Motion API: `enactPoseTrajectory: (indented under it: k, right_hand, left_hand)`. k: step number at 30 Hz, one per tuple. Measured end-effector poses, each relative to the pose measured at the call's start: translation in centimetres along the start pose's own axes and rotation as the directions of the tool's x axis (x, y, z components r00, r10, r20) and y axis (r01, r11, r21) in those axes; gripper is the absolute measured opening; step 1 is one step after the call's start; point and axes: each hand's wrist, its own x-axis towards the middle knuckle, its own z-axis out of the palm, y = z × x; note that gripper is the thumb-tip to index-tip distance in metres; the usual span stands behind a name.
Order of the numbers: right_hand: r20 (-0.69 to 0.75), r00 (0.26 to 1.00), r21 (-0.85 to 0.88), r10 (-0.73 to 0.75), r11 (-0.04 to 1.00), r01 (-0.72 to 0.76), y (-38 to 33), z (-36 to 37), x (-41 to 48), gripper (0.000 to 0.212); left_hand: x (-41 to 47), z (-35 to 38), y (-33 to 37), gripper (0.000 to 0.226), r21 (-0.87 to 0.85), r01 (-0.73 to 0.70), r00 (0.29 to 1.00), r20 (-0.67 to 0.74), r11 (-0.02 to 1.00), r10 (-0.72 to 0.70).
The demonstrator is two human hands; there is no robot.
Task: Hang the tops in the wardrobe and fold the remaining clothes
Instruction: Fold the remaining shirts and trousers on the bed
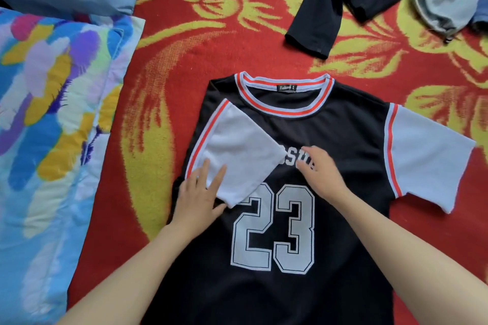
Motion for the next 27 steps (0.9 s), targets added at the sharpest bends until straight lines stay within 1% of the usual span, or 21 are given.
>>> enactPoseTrajectory:
  k: [1,3,5,6,7,8,10,11,12,13,14,16,18,19,20,21,23,24,25,26,27]
  right_hand:
    - [-0.103,0.994,-0.055,0.031,0.998,-0.037,0.8,-0.6,-0.1,0.045]
    - [-0.285,0.951,-0.136,0.122,0.977,-0.166,3.1,-2.0,-0.4,0.049]
    - [-0.464,0.848,-0.091,0.258,0.938,-0.335,5.7,-3.9,-0.9,0.052]
    - [-0.529,0.766,-0.008,0.365,0.900,-0.435,6.8,-4.9,-1.3,0.055]
    - [-0.565,0.665,0.107,0.489,0.842,-0.529,8.1,-6.1,-1.7,0.058]
    - [-0.566,0.556,0.231,0.609,0.764,-0.602,9.2,-7.1,-2.3,0.061]
    - [-0.479,0.347,0.492,0.806,0.574,-0.655,11.6,-8.6,-3.1,0.071]
    - [-0.383,0.280,0.637,0.880,0.472,-0.610,12.5,-8.9,-3.2,0.075]
    - [-0.275,0.262,0.774,0.925,0.375,-0.510,13.5,-9.2,-3.3,0.076]
    - [-0.179,0.278,0.874,0.944,0.282,-0.395,14.6,-9.6,-3.3,0.070]
    - [-0.105,0.311,0.927,0.945,0.206,-0.312,15.1,-10.1,-3.1,0.057]
    - [-0.049,0.357,0.955,0.933,0.148,-0.257,16.1,-11.2,-2.5,0.015]
    - [-0.001,0.384,0.955,0.923,0.115,-0.274,17.4,-11.8,-2.1,0.026]
    - [-0.008,0.386,0.955,0.922,0.121,-0.269,17.2,-12.1,-2.0,0.028]
    - [-0.048,0.378,0.949,0.925,0.160,-0.272,17.0,-12.4,-1.9,0.029]
    - [-0.186,0.356,0.924,0.916,0.286,-0.254,16.0,-12.6,-1.8,0.028]
    - [-0.503,0.391,0.750,0.771,0.614,-0.245,12.7,-12.4,-2.0,0.010]
    - [-0.619,0.443,0.609,0.649,0.752,-0.250,10.8,-12.1,-2.2,0.007]
    - [-0.689,0.511,0.469,0.515,0.853,-0.228,9.0,-11.5,-2.4,0.023]
    - [-0.714,0.607,0.329,0.349,0.932,-0.149,7.7,-10.7,-2.3,0.034]
    - [-0.698,0.697,0.198,0.161,0.980,-0.028,6.4,-9.6,-2.4,0.037]
  left_hand:
    - [-0.2,0.2,-0.1,0.107,0.051,0.025,0.999,0.045,0.998,-0.027]
    - [-0.4,0.2,-0.1,0.093,0.116,0.045,0.991,0.123,0.992,-0.059]
    - [-0.1,0.2,-0.3,0.073,0.165,0.100,0.969,0.207,0.981,-0.133]
    - [-0.1,0.1,-0.2,0.068,0.153,0.127,0.958,0.238,0.980,-0.161]
    - [-0.1,0.0,0.2,0.068,0.118,0.136,0.963,0.217,0.984,-0.159]
    - [0.0,-0.3,0.8,0.070,0.120,0.114,0.980,0.149,0.986,-0.132]
    - [0.5,-0.4,1.3,0.072,0.112,0.055,0.985,0.159,0.992,-0.073]
    - [0.7,-0.5,1.7,0.073,0.097,0.049,0.985,0.161,0.994,-0.064]
    - [1.0,-0.5,2.4,0.074,0.102,0.021,0.990,0.139,0.995,-0.035]
    - [1.2,-0.6,3.3,0.073,0.082,0.029,0.988,0.152,0.996,-0.042]
    - [1.3,0.0,3.7,0.069,0.072,0.038,0.986,0.161,0.997,-0.049]
    - [1.3,0.4,3.9,0.062,0.073,0.061,0.949,0.304,0.996,-0.080]
    - [1.2,0.4,4.0,0.061,0.055,0.075,0.936,0.341,0.996,-0.089]
    - [1.2,0.5,4.0,0.061,0.047,0.081,0.931,0.353,0.996,-0.092]
    - [1.3,0.2,4.1,0.062,0.052,0.083,0.919,0.382,0.995,-0.097]
    - [1.4,0.0,4.0,0.062,0.058,0.081,0.908,0.407,0.995,-0.097]
    - [1.5,-0.3,4.2,0.063,0.063,0.077,0.900,0.426,0.995,-0.097]
    - [1.6,-0.4,4.3,0.063,0.058,0.078,0.896,0.434,0.995,-0.096]
    - [1.7,-0.4,4.3,0.063,0.049,0.081,0.893,0.440,0.995,-0.095]
    - [1.8,-0.5,4.4,0.063,0.043,0.086,0.887,0.451,0.995,-0.096]
    - [1.8,-0.4,4.4,0.064,0.042,0.091,0.881,0.463,0.995,-0.100]
